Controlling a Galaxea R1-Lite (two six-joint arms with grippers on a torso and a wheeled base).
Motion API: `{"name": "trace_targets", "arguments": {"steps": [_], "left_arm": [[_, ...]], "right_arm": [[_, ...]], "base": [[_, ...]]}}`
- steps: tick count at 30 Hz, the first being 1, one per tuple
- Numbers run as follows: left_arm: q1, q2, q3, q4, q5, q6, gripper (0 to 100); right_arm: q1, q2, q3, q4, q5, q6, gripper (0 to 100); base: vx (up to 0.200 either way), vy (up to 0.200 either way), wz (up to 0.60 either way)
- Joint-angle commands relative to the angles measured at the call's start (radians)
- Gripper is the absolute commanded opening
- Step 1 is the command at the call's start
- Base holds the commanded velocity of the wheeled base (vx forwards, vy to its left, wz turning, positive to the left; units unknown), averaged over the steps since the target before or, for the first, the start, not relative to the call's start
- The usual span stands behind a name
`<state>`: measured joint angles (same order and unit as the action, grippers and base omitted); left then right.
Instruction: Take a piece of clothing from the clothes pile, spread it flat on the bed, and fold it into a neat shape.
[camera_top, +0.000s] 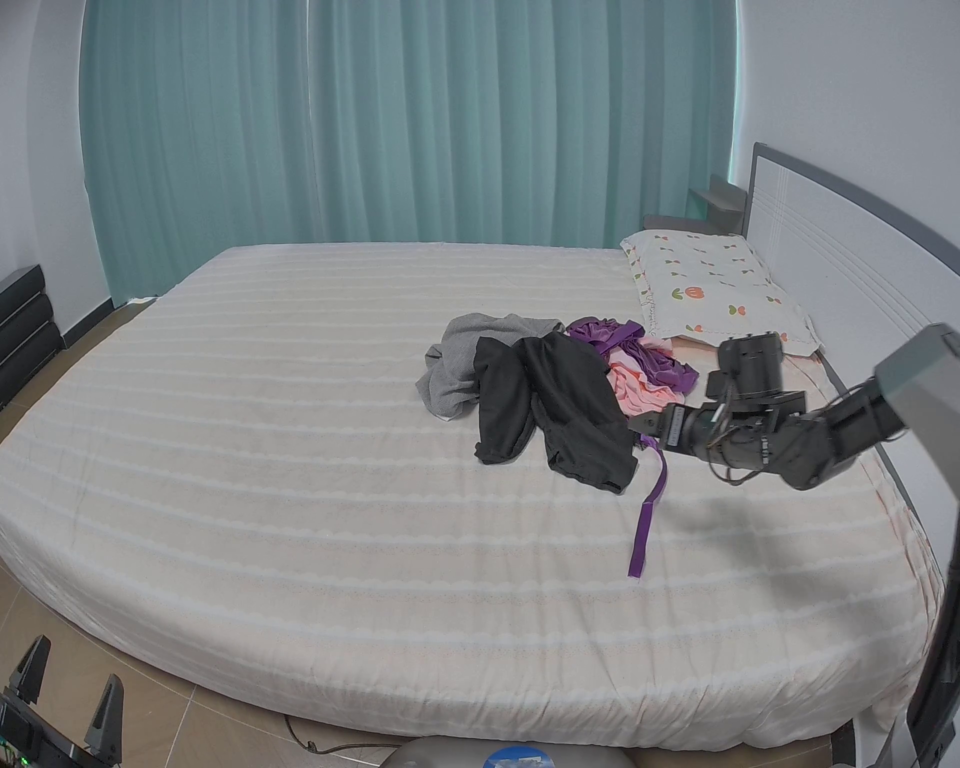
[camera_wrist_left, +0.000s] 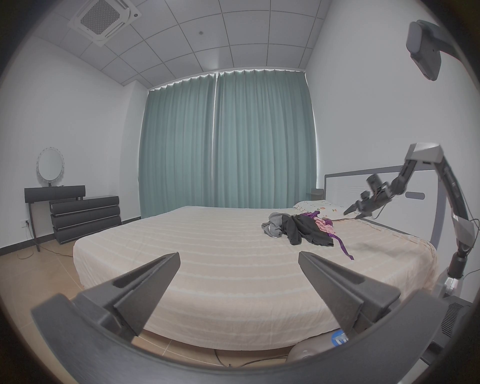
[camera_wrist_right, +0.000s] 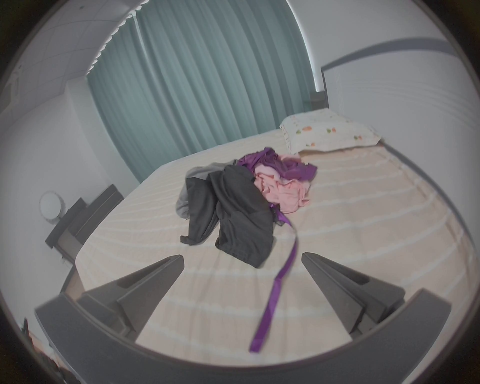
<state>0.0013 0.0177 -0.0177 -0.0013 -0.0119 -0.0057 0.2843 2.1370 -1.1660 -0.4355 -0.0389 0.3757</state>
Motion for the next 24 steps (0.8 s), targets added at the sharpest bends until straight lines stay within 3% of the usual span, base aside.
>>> {"name": "trace_targets", "arguments": {"steps": [1, 10, 24], "left_arm": [[0.000, -0.012, 0.018, 0.000, 0.000, 0.000, 100], [0.000, -0.012, 0.018, 0.000, 0.000, 0.000, 100], [0.000, -0.012, 0.018, 0.000, 0.000, 0.000, 100]], "right_arm": [[0.061, 0.432, -0.333, 0.041, -0.065, 0.164, 100], [0.033, 0.534, -0.457, 0.058, -0.072, 0.187, 100], [0.035, 0.627, -0.687, 0.146, -0.156, 0.236, 100]], "base": [[0.000, 0.000, 0.00], [0.000, 0.000, 0.00], [0.000, 0.000, 0.00]]}}
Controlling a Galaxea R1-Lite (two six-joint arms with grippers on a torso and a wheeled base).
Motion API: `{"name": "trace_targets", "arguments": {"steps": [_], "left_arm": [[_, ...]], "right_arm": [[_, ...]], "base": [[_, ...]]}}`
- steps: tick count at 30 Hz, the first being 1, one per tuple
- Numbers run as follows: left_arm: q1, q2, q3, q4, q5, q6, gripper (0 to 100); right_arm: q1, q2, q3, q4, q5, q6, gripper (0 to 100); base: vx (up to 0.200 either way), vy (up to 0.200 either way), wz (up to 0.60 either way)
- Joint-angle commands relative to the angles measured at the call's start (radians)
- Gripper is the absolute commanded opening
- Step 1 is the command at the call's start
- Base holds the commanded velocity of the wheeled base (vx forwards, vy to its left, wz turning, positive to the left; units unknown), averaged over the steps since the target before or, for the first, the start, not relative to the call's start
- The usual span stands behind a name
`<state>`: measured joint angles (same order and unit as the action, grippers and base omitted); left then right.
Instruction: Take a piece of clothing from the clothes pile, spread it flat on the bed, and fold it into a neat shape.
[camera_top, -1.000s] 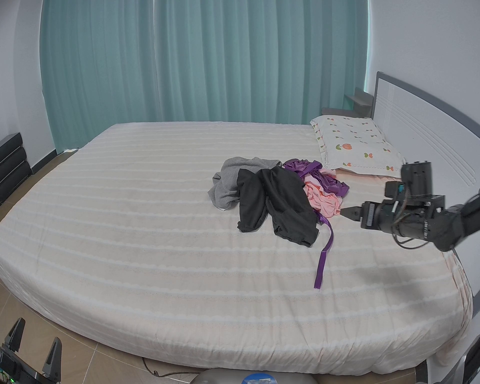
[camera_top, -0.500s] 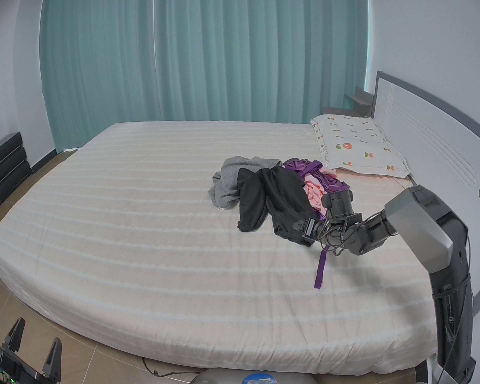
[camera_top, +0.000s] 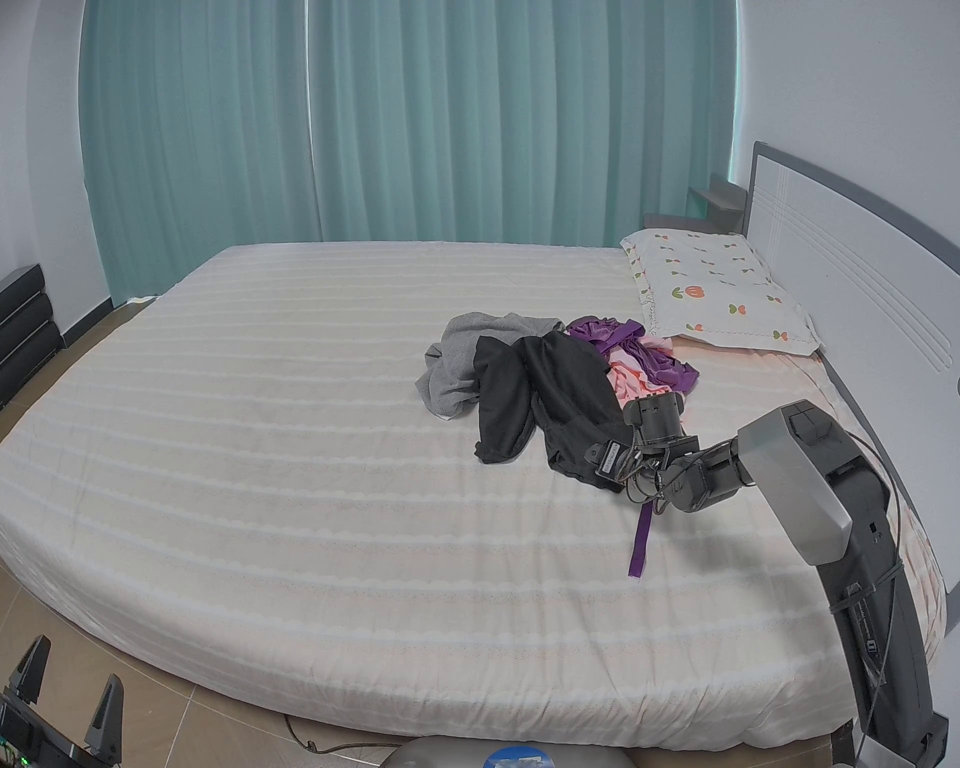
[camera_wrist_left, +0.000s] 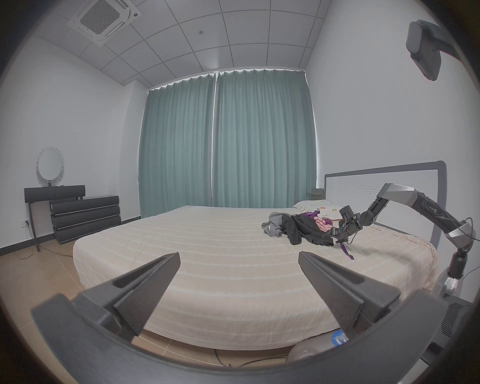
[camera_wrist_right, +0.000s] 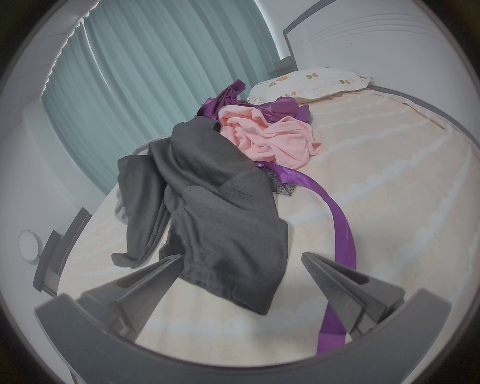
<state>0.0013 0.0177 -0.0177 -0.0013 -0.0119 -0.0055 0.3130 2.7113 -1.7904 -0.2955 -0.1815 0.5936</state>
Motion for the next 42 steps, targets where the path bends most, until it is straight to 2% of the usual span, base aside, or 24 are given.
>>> {"name": "trace_targets", "arguments": {"steps": [1, 12, 13, 22, 24, 27, 29, 33, 37, 38, 39, 42], "left_arm": [[0.000, -0.012, 0.018, 0.000, 0.000, -0.001, 100], [0.000, -0.012, 0.018, 0.000, 0.000, -0.001, 100], [0.000, -0.012, 0.018, 0.000, 0.000, -0.001, 100], [0.000, -0.012, 0.018, 0.000, 0.000, -0.001, 100], [0.000, -0.012, 0.018, 0.000, 0.000, -0.001, 100], [0.000, -0.012, 0.018, 0.000, 0.000, -0.001, 100], [0.000, -0.012, 0.018, 0.000, 0.000, -0.001, 100], [0.000, -0.012, 0.018, 0.000, 0.000, -0.001, 100], [0.000, -0.012, 0.018, 0.000, 0.000, -0.001, 100], [0.000, -0.012, 0.018, 0.000, 0.000, -0.001, 100], [0.000, -0.012, 0.018, 0.000, 0.000, -0.001, 100], [0.000, -0.012, 0.018, 0.000, 0.000, -0.001, 100]], "right_arm": [[0.006, 0.058, -0.072, 0.009, -0.013, 0.032, 100], [0.003, 0.093, -0.172, 0.056, -0.012, 0.127, 100], [0.001, 0.091, -0.173, 0.053, -0.013, 0.132, 0], [0.006, 0.059, -0.116, 0.059, -0.012, 0.135, 0], [0.003, 0.021, -0.046, 0.052, -0.010, 0.140, 0], [-0.006, -0.076, 0.082, 0.041, 0.023, 0.169, 0], [-0.009, -0.148, 0.177, 0.018, 0.088, 0.206, 0], [-0.008, -0.308, 0.431, -0.129, 0.198, 0.245, 0], [0.001, -0.427, 0.712, -0.372, 0.226, 0.247, 0], [0.001, -0.430, 0.724, -0.381, 0.226, 0.247, 0], [0.009, -0.487, 0.844, -0.501, 0.240, 0.247, 0], [0.014, -0.574, 0.999, -0.659, 0.275, 0.244, 0]], "base": [[0.000, 0.000, 0.00], [0.000, 0.000, 0.00], [0.000, 0.000, 0.00], [0.000, 0.000, 0.00], [0.000, 0.000, 0.00], [0.000, 0.000, 0.00], [0.000, 0.000, 0.00], [0.000, 0.000, 0.00], [0.000, 0.000, 0.00], [0.000, 0.000, 0.00], [0.000, 0.000, 0.00], [0.000, 0.000, 0.00]]}}
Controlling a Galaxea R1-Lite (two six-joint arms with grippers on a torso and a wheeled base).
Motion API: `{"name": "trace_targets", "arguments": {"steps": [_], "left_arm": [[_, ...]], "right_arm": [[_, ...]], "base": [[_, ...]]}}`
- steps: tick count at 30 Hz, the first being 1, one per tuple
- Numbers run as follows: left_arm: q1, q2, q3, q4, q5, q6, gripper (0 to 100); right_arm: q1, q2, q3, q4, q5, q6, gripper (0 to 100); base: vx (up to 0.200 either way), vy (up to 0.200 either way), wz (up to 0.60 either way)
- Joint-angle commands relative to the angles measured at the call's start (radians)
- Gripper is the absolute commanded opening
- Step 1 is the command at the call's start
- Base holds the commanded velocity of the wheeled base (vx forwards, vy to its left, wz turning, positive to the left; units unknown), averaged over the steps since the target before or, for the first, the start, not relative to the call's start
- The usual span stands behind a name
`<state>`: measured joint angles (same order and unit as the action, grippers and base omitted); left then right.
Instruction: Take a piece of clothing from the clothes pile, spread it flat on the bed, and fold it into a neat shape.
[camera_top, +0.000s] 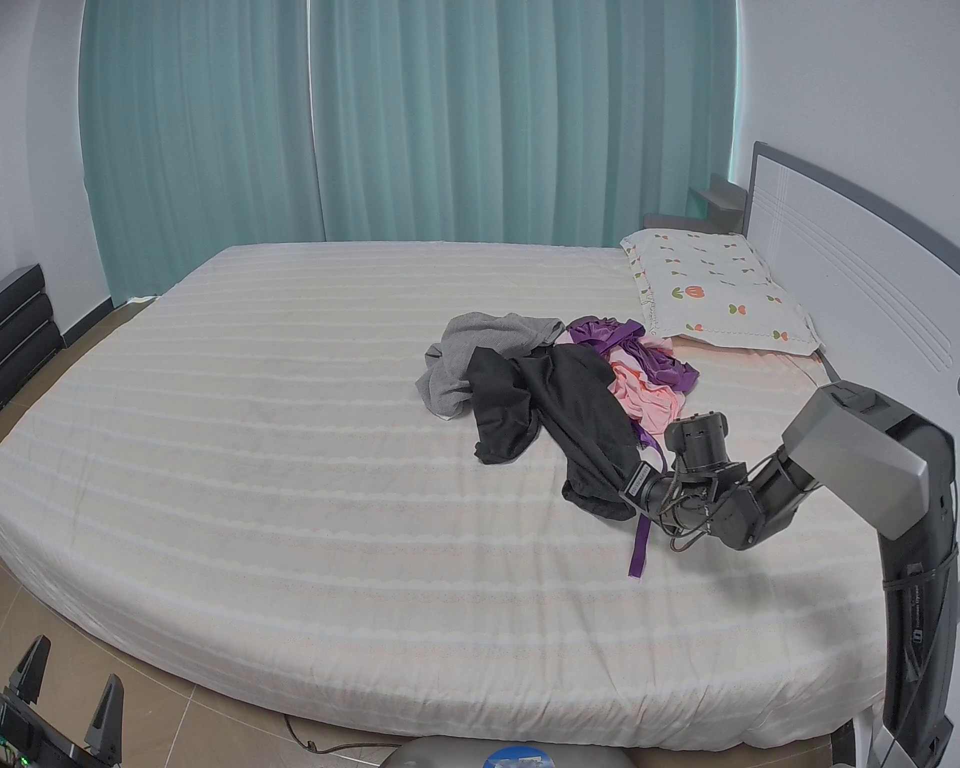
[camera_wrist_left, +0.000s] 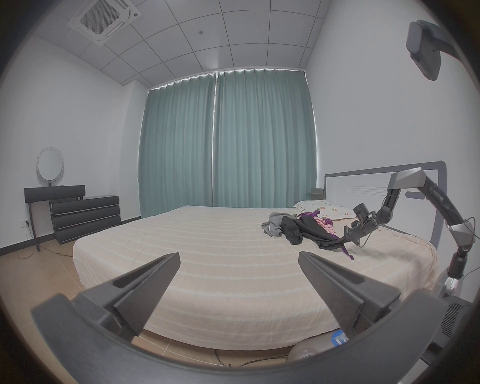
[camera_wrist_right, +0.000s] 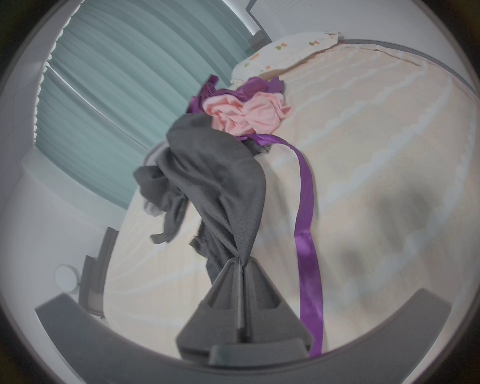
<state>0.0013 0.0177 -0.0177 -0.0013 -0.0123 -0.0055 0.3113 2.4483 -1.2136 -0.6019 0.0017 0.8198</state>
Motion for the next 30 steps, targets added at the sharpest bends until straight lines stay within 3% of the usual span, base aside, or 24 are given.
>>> {"name": "trace_targets", "arguments": {"steps": [1, 7, 16, 22, 30], "left_arm": [[0.000, -0.012, 0.018, 0.000, 0.000, -0.001, 100], [0.000, -0.012, 0.018, 0.000, 0.000, -0.001, 100], [0.000, -0.012, 0.018, 0.000, 0.000, -0.001, 100], [0.000, -0.012, 0.018, 0.000, -0.003, 0.004, 100], [-0.004, 0.004, 0.018, -0.003, -0.028, 0.016, 100]], "right_arm": [[0.017, -0.353, 0.493, -0.424, 0.107, 0.010, 0], [0.081, -0.535, 0.651, -0.579, 0.104, -0.037, 0], [0.157, -0.854, 0.549, -0.555, 0.135, -0.082, 0], [0.158, -0.902, 0.391, -0.452, 0.138, -0.113, 0], [0.201, -0.911, 0.493, -0.452, 0.147, -0.140, 0]], "base": [[0.000, 0.000, 0.00], [0.000, 0.000, 0.00], [0.000, 0.000, 0.00], [0.000, 0.000, 0.00], [0.000, 0.000, 0.00]]}}
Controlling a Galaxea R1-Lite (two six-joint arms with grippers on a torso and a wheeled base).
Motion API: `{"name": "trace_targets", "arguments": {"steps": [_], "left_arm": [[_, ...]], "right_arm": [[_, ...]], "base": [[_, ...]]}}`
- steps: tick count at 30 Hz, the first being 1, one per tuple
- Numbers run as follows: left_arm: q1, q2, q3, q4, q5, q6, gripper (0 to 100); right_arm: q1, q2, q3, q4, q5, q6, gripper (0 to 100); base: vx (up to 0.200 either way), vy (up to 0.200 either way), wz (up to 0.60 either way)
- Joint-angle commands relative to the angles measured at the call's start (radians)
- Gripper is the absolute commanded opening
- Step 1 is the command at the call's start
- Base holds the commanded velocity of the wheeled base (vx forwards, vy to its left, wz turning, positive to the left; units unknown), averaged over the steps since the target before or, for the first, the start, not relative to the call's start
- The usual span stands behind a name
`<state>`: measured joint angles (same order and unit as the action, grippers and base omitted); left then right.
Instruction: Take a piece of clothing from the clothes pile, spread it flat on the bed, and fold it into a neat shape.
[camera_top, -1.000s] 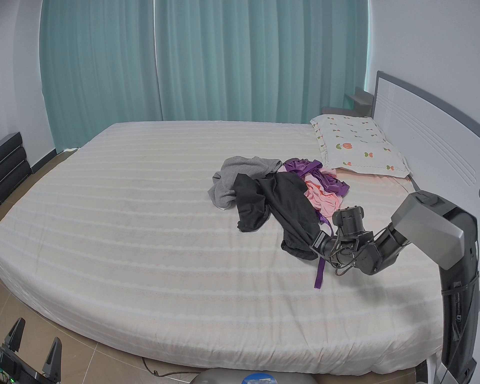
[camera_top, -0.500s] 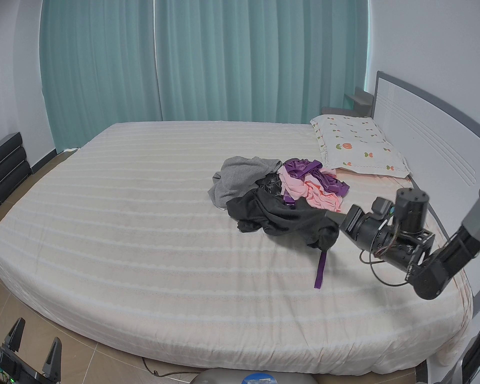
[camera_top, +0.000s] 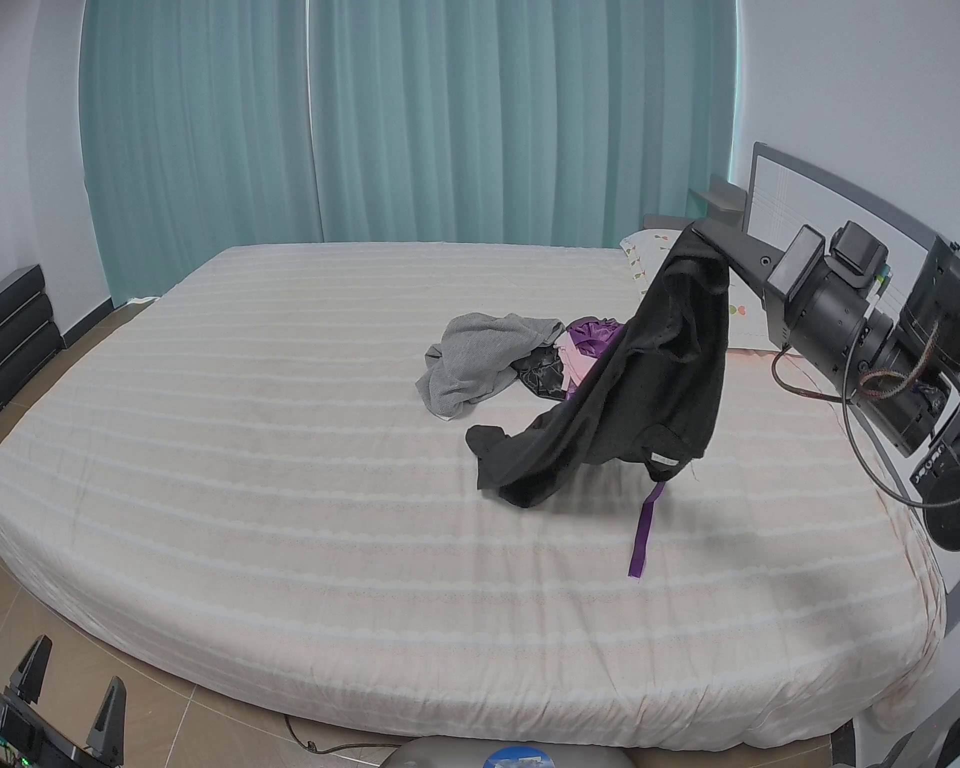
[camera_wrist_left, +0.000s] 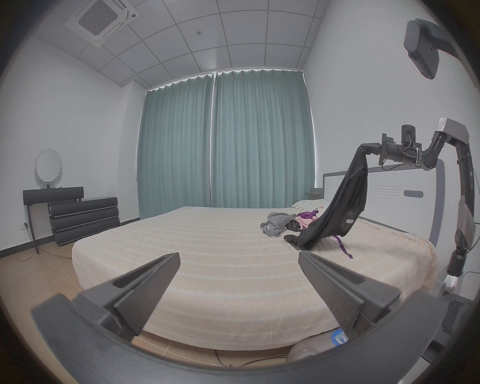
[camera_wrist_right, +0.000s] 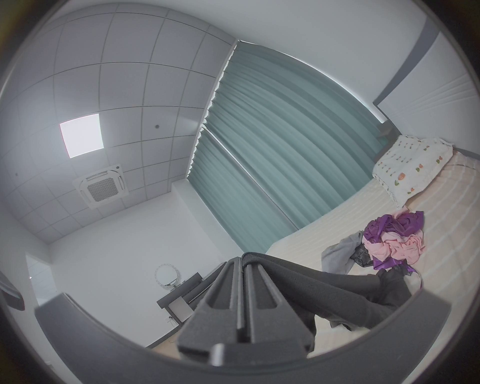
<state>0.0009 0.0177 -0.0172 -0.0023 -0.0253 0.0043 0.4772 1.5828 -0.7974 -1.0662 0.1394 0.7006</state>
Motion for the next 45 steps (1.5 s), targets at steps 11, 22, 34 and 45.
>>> {"name": "trace_targets", "arguments": {"steps": [11, 22, 34, 45], "left_arm": [[-0.002, 0.266, -0.279, -0.077, -0.073, -0.201, 100], [-0.108, 0.887, -0.273, -0.150, -0.341, -0.119, 100], [-0.326, 1.389, -0.280, -0.427, -0.337, -0.198, 100], [-0.478, 1.842, -0.382, -0.745, -0.214, -0.277, 100]], "right_arm": [[0.069, -0.032, 0.061, 0.015, 0.006, -0.027, 0], [0.064, -0.033, 0.060, 0.015, 0.008, -0.027, 0], [0.069, -0.015, 0.060, 0.022, 0.009, -0.026, 0], [0.070, -0.015, 0.052, 0.025, 0.009, -0.026, 0]], "base": [[0.000, 0.000, 0.00], [0.000, 0.000, 0.00], [0.000, 0.000, 0.00], [0.000, 0.000, 0.00]]}}
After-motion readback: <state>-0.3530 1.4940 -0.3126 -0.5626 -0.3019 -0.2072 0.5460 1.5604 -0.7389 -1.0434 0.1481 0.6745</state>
